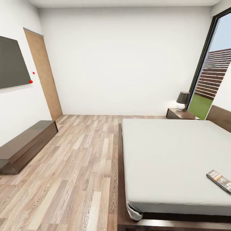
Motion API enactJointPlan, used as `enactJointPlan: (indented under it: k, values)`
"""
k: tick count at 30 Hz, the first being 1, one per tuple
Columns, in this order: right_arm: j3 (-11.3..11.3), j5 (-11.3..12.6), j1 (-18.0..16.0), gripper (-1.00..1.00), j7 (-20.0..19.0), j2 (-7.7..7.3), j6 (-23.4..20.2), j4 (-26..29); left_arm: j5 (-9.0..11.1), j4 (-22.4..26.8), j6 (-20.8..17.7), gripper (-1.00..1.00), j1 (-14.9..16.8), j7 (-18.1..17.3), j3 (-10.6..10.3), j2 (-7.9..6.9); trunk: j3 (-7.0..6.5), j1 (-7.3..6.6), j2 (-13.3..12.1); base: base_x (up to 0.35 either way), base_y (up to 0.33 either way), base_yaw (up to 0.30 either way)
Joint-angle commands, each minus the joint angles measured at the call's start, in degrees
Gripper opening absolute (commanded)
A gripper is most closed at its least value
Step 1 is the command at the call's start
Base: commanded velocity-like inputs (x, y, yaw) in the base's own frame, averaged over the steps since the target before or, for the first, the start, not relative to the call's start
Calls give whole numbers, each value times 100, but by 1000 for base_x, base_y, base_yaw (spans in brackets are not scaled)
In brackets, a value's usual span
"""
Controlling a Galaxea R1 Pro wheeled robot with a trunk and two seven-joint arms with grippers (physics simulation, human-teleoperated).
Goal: In the bedroom, move the book from the bed onto either nightstand, and place the two sandals side by side next to the bed.
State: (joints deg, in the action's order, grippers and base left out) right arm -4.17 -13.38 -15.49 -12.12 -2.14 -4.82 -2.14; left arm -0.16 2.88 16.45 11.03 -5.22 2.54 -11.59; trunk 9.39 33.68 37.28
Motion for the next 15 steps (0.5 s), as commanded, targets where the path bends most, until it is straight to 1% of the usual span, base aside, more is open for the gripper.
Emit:
enactJointPlan:
  k: [1, 7, 15]
  values:
    - [-38, -6, -7, 100, -19, 2, -6, -5, -1, -6, 16, 100, 5, -29, 27, -1, 9, 2, 8, 0, 0, -62]
    - [-34, -6, -4, 100, -19, 4, -4, -6, -1, -6, 11, 100, 5, -25, 27, 2, 9, 2, 8, 0, 0, -161]
    - [-32, -1, 6, 100, -19, 3, -2, -6, 12, -6, 2, 100, 5, -13, 33, 31, 9, 2, 8, 0, 0, -244]
